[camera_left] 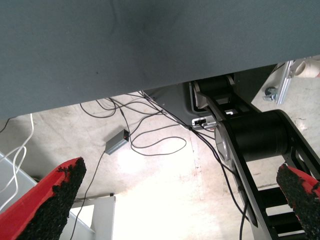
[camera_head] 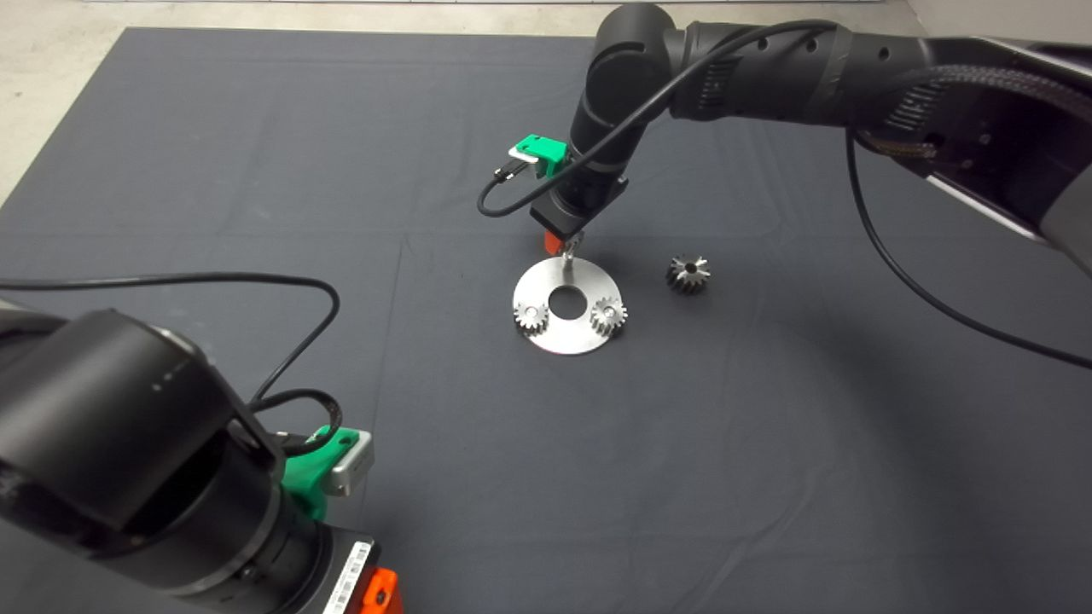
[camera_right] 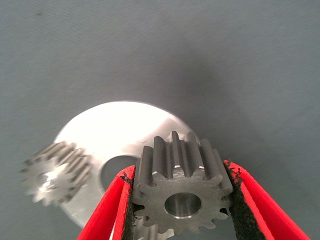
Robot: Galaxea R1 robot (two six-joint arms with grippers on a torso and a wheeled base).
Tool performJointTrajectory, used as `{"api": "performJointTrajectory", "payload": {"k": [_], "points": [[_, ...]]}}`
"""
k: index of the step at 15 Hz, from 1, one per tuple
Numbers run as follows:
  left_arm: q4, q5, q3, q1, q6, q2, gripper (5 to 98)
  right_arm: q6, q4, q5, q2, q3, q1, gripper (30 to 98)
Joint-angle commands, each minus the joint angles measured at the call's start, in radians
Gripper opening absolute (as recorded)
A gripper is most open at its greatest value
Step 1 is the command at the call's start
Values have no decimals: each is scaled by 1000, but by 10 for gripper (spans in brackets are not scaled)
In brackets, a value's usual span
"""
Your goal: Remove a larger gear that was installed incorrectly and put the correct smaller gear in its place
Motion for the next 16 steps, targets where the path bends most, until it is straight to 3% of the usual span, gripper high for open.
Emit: {"api": "performJointTrajectory", "payload": {"k": [1, 16], "points": [[-16, 9, 17, -10, -4, -4, 982, -12, -71, -2, 3, 7, 19, 413], [-16, 9, 17, -8, -5, -4, 982, -12, -91, -7, 3, 7, 5, 412]]}}
